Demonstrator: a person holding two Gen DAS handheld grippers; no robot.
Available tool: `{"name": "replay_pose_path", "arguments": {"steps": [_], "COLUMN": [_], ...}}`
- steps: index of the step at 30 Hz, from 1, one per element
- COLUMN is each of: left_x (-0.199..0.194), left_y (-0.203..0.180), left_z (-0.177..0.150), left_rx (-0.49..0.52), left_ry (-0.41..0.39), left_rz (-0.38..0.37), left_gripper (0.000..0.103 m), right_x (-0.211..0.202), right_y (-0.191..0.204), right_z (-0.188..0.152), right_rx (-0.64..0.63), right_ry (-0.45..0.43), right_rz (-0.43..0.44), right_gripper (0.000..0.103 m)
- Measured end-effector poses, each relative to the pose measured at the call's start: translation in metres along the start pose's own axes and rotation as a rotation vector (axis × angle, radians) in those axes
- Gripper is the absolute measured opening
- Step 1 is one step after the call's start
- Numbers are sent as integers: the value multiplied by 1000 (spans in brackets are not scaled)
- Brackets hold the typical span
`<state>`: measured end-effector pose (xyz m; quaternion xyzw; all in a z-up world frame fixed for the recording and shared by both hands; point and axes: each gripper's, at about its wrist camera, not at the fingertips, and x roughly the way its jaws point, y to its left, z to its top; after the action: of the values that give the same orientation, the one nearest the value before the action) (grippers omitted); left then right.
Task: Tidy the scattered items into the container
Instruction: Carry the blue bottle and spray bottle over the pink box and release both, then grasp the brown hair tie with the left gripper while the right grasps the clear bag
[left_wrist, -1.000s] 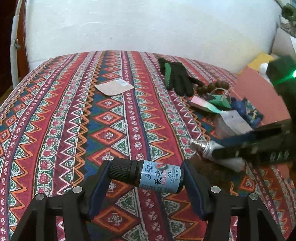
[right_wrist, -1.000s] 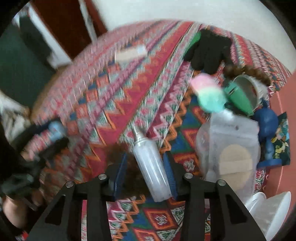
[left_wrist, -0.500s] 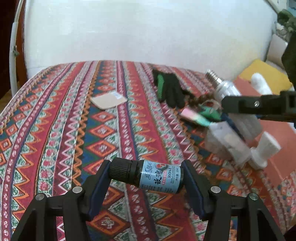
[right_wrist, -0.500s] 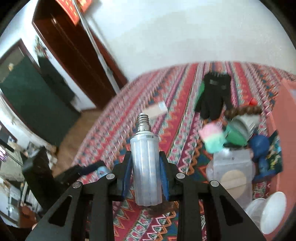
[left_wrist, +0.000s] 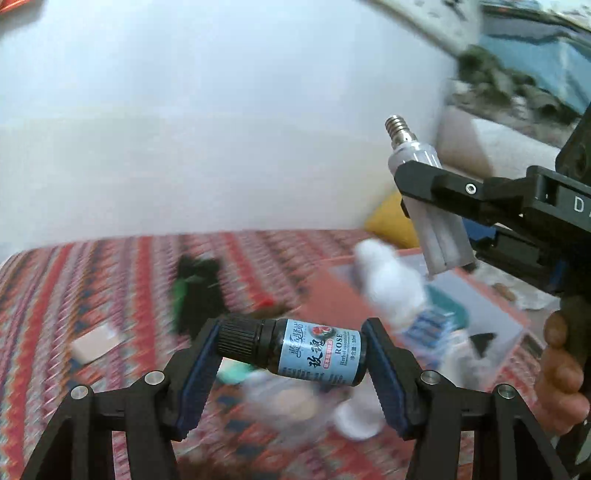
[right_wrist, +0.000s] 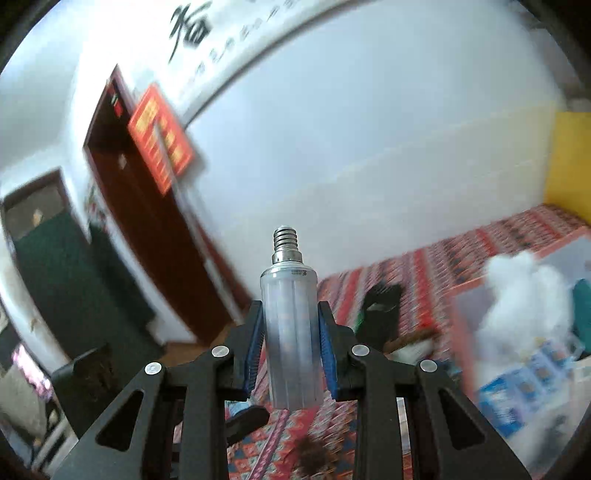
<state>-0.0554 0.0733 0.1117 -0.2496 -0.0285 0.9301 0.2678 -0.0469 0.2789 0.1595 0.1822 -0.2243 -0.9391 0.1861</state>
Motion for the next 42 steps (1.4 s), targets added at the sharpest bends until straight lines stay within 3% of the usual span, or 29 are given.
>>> {"name": "replay_pose_path", "arguments": {"steps": [4, 12, 20, 23, 24, 26, 29, 33, 35, 38, 42], "left_x": [29, 101, 156, 168, 170, 170, 155, 114, 89, 56, 28], "left_y": [-53, -136, -180, -179, -175, -162, -130, -64, -31, 11, 52], "left_z": [15, 23, 16, 10, 9, 11, 11, -16, -45, -92, -144], "left_rx": [62, 125, 168, 162, 150, 117, 47, -30, -39, -43, -100], "left_ry": [21, 133, 183, 201, 213, 227, 219, 210, 219, 258, 318], "left_rz": [-80, -219, -273, -254, -253, -253, -234, -139, -51, 76, 130], "left_gripper": [65, 65, 66, 75, 76, 76, 77, 77, 78, 78, 78], "right_x": [-49, -86, -113, -109, -107, -109, -114, -112, -101, -77, -25], "right_y": [-35, -116, -190, -209, -212, -215, -213, -202, -186, -157, -94], "right_z": [14, 21, 17, 14, 14, 10, 9, 10, 9, 1, -28], "right_rx": [30, 147, 251, 273, 276, 278, 275, 251, 202, 134, -9], "right_ry": [-94, -151, -161, -122, -108, -124, -158, -161, -123, -44, 114], "right_rz": [-134, -296, -377, -389, -408, -451, -459, -434, -404, -288, -152], "right_gripper": [30, 30, 30, 36, 38, 77, 77, 77, 77, 77, 77]}}
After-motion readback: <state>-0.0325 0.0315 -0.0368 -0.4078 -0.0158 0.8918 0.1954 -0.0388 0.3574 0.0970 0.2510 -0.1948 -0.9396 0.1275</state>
